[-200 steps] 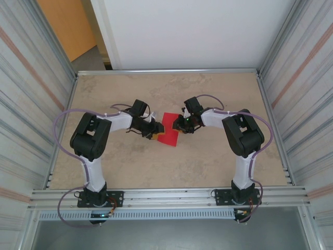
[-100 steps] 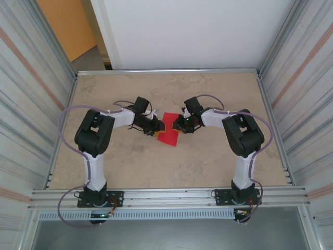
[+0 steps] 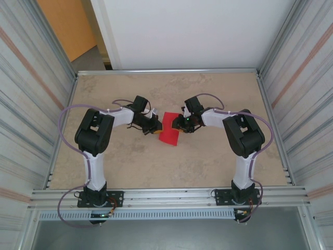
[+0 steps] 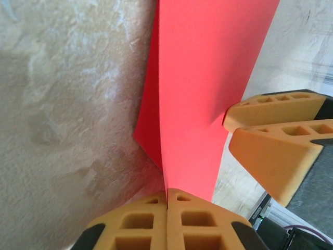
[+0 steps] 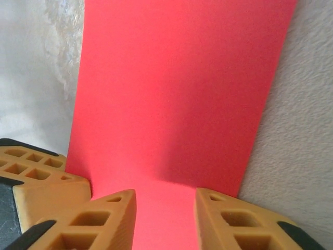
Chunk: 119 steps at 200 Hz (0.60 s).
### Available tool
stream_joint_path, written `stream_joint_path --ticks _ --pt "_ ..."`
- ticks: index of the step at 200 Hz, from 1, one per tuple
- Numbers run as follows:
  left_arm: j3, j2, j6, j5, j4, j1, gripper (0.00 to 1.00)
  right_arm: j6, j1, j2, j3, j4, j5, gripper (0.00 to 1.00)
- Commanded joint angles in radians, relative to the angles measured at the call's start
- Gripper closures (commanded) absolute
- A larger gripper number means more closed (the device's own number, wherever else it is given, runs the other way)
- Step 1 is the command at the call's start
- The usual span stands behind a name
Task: Fold a paper plane with a square sheet of paper (pick it up from the middle)
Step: Third fold the triangle at the center of the table.
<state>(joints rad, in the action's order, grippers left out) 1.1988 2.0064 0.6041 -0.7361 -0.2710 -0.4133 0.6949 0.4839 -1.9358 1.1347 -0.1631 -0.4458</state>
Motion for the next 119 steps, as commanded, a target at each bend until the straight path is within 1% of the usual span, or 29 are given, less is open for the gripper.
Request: stream_joint_path --ticks 1,13,23,39,54,78,99,119 --pt "0.001 -0.016 0.016 -0.002 -0.008 0.005 1.00 -0.080 -0.004 0.081 -0.016 -0.044 0.052 0.57" --pt "-0.007 -0.029 0.036 0.000 -0.001 0.004 1.00 -0.118 0.008 0.133 -0.028 -0.044 0.094 0.50" --pt "-0.012 -0.042 0.057 0.000 0.002 0.000 1.00 -0.159 0.024 0.174 -0.038 -0.051 0.142 0.46" --pt "-0.020 -0.059 0.087 -0.003 0.007 -0.003 1.00 -0.236 0.071 0.228 -0.049 -0.078 0.250 0.40" --pt "-0.022 -0.068 0.115 -0.005 0.008 -0.007 1.00 -0.301 0.134 0.262 -0.065 -0.092 0.365 0.36" --pt "-0.024 -0.070 0.153 -0.017 0.014 -0.010 1.00 -0.363 0.225 0.299 -0.106 -0.069 0.457 0.37" --pt "-0.022 -0.072 0.180 -0.019 0.018 -0.010 1.00 -0.410 0.310 0.336 -0.165 0.003 0.527 0.38" --pt "-0.021 -0.071 0.197 -0.032 0.027 -0.012 1.00 -0.449 0.380 0.340 -0.198 0.060 0.588 0.38"
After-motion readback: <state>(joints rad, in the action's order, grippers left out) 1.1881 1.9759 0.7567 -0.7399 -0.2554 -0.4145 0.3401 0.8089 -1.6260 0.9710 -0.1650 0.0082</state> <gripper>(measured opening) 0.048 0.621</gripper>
